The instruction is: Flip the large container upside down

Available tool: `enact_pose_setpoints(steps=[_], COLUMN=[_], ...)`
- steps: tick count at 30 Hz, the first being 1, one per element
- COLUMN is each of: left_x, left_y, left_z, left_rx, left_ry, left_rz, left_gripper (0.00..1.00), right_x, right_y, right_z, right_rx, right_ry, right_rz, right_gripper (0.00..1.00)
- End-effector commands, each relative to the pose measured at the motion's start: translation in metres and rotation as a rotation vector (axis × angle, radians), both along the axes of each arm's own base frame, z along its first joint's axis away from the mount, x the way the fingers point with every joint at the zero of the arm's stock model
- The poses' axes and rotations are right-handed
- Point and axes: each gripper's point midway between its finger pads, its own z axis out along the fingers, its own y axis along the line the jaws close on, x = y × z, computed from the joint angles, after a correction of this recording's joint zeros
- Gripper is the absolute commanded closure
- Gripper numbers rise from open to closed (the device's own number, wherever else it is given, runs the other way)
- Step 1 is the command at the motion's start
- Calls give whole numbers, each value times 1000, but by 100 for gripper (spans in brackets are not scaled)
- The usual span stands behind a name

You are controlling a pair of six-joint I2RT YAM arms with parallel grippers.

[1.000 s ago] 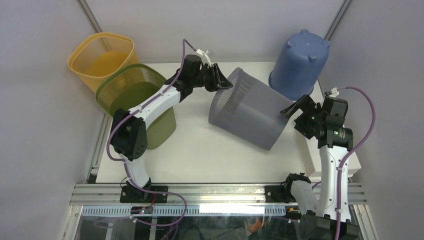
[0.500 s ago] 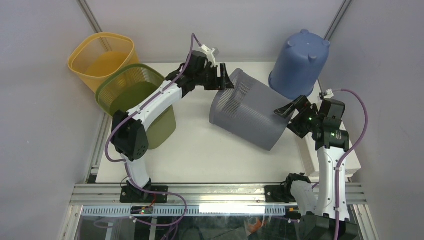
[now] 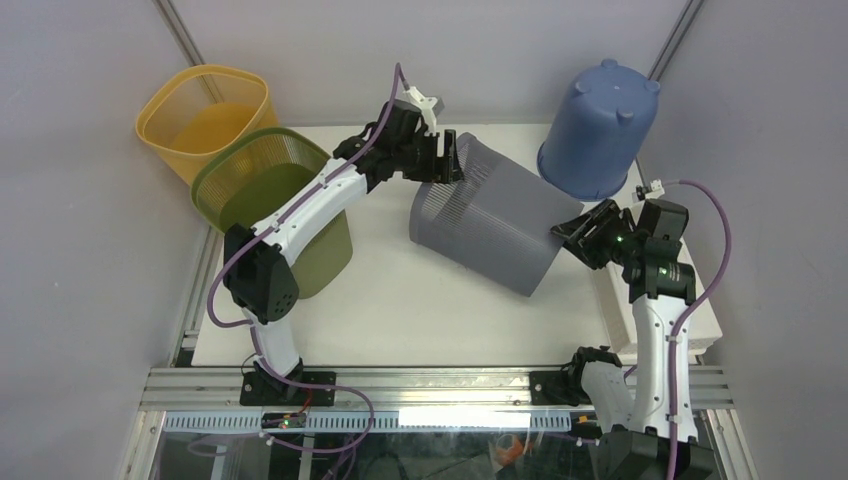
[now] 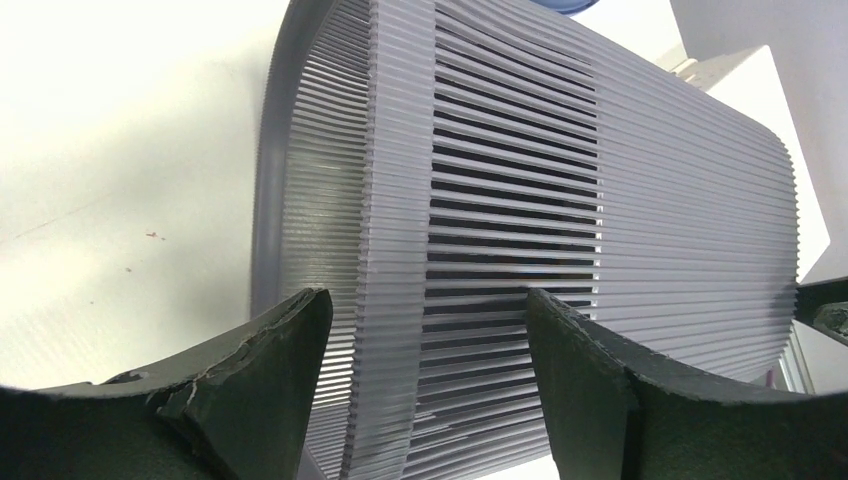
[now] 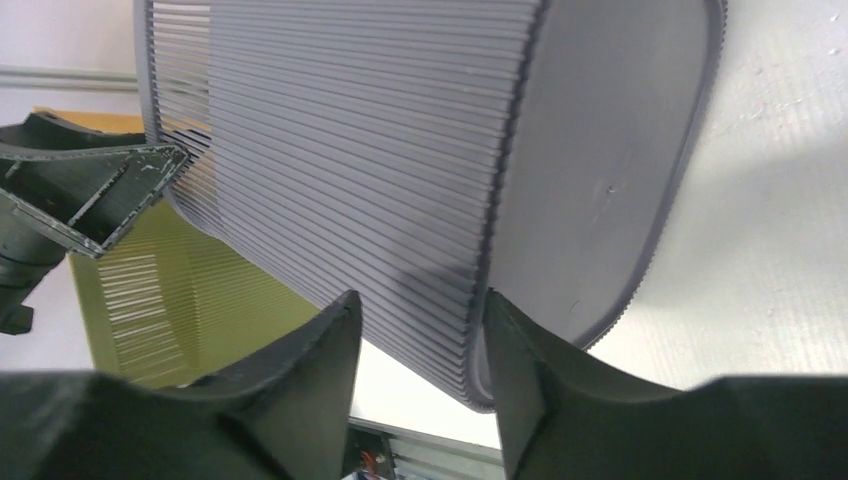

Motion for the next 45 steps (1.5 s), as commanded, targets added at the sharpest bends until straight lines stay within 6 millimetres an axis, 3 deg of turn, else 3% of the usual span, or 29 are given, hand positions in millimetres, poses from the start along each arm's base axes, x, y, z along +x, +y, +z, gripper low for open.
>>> enact_pose_setpoints(steps=[1, 3, 6, 15, 18, 27, 35, 42, 45], left_x=[0, 0, 1, 14, 14, 13, 10, 7, 5], left_y=[8, 8, 11, 32, 32, 34, 37, 32, 31], left_z=[15, 16, 20, 46, 65, 72, 68, 66, 51], left_rx=[41, 52, 81, 197, 174, 178, 192, 176, 193], left_ry=[-58, -70, -102, -220, -254, -272, -270, -255, -227], left_rz=[2, 4, 14, 89, 97, 104, 101, 75, 62], left_gripper=[25, 20, 14, 11, 11, 13, 28, 60, 69], right_x=[6, 6, 6, 6, 6, 6, 6, 7, 9], right_y=[10, 9, 9, 8, 7, 7, 7, 12, 14], right_z=[25, 25, 22, 12, 8, 2, -8, -14, -10], right_rx=[37, 33, 32, 26, 23, 31, 43, 76, 91], right_ry=[-116, -119, -114, -95, -88, -78, -60, -62, -80], right_rz=[49, 46, 45, 37, 35, 29, 23, 35, 49], right_gripper=[56, 64, 68, 68, 68, 68, 56, 56, 59])
